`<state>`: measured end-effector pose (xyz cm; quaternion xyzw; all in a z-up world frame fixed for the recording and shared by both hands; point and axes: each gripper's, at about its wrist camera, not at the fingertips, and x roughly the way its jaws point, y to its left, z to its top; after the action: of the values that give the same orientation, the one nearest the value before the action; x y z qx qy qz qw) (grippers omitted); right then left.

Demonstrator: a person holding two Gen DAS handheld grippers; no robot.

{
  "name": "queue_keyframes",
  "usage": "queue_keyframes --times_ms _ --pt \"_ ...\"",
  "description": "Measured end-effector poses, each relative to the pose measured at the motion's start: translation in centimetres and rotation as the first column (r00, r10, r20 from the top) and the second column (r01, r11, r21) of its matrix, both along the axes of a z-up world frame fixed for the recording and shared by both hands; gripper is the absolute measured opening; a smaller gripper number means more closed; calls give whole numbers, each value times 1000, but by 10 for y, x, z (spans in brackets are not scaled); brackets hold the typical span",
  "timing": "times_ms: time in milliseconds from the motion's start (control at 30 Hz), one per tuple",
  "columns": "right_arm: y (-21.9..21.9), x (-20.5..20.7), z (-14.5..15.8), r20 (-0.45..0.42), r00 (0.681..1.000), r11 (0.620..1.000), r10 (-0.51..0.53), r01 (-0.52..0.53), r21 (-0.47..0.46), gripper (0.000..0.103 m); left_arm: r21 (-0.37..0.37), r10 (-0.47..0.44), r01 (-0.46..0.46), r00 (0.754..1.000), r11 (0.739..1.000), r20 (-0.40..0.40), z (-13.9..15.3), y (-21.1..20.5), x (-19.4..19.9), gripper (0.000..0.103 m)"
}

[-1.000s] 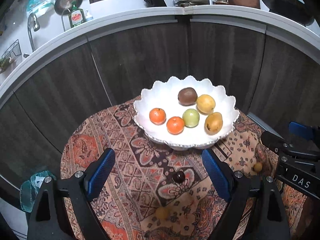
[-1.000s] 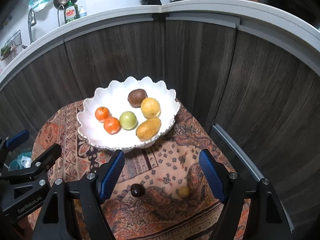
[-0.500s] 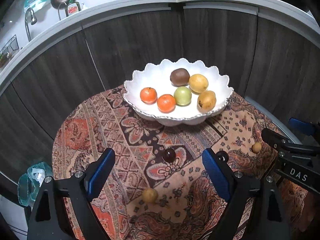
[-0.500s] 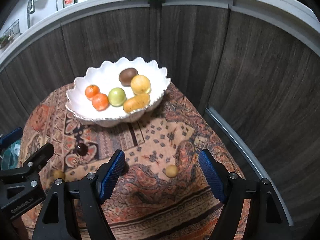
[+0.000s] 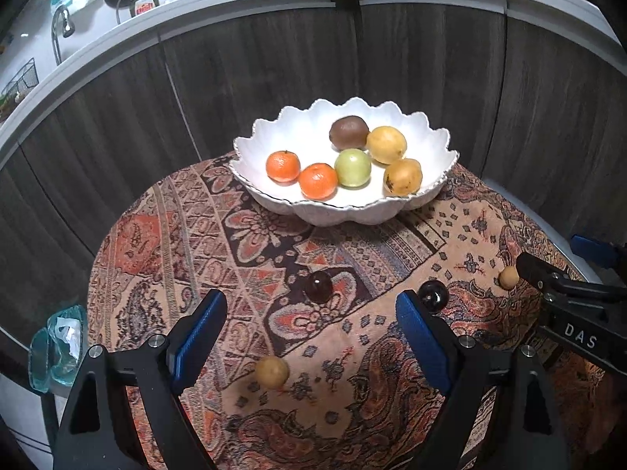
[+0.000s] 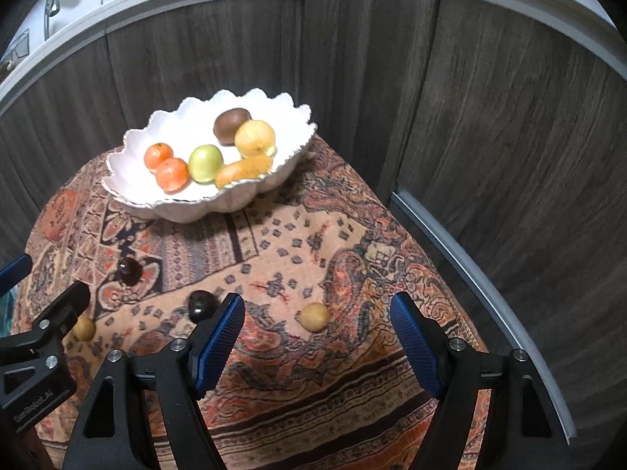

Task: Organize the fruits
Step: 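Grasp a small potato with the right gripper while the left gripper grasps a dark plum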

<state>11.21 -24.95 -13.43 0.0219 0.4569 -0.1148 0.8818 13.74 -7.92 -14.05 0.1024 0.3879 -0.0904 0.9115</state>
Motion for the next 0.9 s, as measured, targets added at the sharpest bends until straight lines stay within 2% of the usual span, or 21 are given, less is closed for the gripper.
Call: queue_keyframes --times_ms 233,400,533,667,733,800,900 --pt "-13 12 -20 -41 999 1000 -14 14 -8 75 -6 -5 5 999 1000 -41 -17 -10 9 87" --pt "-13 20 -37 -98 995 1000 14 -11 28 56 -7 0 -1 998 1000 -55 -26 -10 14 86" --pt "-10 22 -47 -132 991 999 24 -19 37 52 -10 5 -6 997 1000 -72 -31 -9 17 86" --pt "-9 24 -55 -161 986 998 33 -25 50 39 -10 8 -9 997 1000 -79 -35 -7 18 86" --pt "-7 24 -54 -157 987 998 39 -31 51 36 -12 8 -9 997 1000 -81 -36 -6 18 86" --pt "-5 23 -55 -155 987 998 48 -40 57 28 -14 10 -11 997 1000 -81 -36 -6 18 86" --pt "-3 22 -53 -152 987 998 48 -40 50 25 -17 13 -14 997 1000 -79 -35 -4 18 86"
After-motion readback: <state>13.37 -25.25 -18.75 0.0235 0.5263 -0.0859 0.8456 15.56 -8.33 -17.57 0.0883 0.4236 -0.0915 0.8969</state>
